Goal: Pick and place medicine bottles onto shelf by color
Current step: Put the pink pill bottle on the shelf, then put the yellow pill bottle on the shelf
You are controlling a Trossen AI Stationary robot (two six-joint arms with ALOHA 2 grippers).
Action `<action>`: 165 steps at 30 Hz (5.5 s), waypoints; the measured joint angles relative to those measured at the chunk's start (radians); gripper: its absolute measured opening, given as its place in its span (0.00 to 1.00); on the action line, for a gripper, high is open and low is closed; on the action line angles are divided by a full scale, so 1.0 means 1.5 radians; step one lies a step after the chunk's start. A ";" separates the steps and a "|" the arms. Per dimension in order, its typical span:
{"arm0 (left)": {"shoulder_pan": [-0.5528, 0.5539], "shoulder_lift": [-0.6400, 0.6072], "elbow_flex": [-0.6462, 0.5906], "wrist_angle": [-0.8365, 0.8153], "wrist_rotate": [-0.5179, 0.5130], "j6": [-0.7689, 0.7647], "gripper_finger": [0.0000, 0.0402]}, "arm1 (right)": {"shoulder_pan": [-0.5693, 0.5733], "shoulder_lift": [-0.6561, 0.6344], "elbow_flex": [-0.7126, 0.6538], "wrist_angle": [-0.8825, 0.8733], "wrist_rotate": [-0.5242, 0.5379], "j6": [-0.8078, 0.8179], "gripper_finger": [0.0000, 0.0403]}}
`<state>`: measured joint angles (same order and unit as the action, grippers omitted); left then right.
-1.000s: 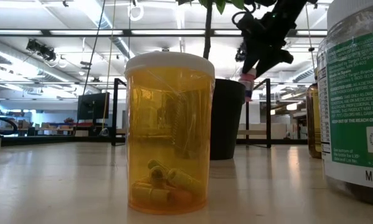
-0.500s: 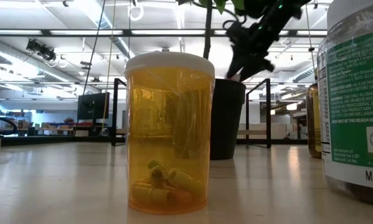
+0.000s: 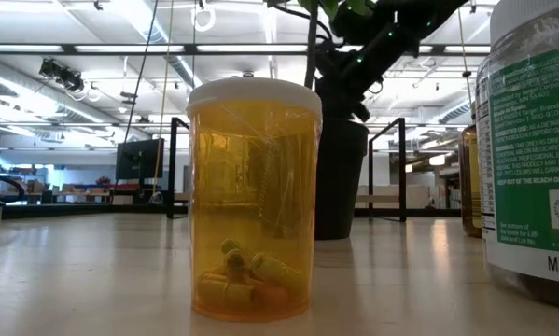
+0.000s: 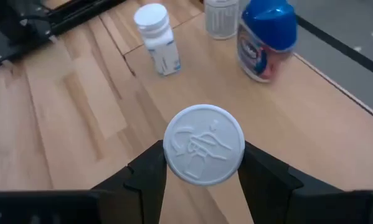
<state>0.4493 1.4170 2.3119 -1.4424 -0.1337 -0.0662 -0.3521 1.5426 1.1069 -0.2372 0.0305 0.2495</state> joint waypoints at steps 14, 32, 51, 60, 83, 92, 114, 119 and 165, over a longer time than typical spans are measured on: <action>0.013 -0.022 0.000 -0.040 0.000 -0.001 0.43 | -0.010 0.190 0.229 -0.060 -0.048 -0.121 0.45; 0.013 -0.031 0.000 -0.044 0.000 -0.006 0.43 | -0.022 0.381 0.540 -0.388 -0.030 -0.125 0.46; 0.013 -0.020 0.000 -0.002 -0.002 0.014 0.43 | -0.018 0.384 0.543 -0.378 0.009 -0.099 0.46; 0.013 -0.019 0.000 0.015 -0.002 0.017 0.43 | -0.022 0.384 0.540 -0.375 -0.008 -0.101 0.46; 0.013 -0.019 0.000 0.021 -0.002 0.018 0.43 | -0.030 0.405 0.539 -0.364 -0.038 -0.021 0.46; 0.013 -0.019 0.000 -0.010 -0.002 0.009 0.43 | -0.024 0.405 0.539 -0.361 -0.033 0.000 0.49; 0.013 -0.019 0.000 -0.039 -0.002 0.005 0.43 | -0.020 0.378 0.543 -0.413 -0.039 0.041 0.64; 0.013 -0.019 0.000 -0.046 0.000 -0.002 0.43 | -0.014 0.350 0.544 -0.458 -0.039 0.019 0.64; -0.026 -0.015 0.000 -0.015 -0.008 -0.216 0.43 | -0.024 -0.031 0.543 -0.871 0.055 0.003 0.63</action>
<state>0.4099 1.3949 2.3119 -1.4649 -0.1461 -0.3898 -0.3877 1.4967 1.9217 -1.5438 0.1136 0.2545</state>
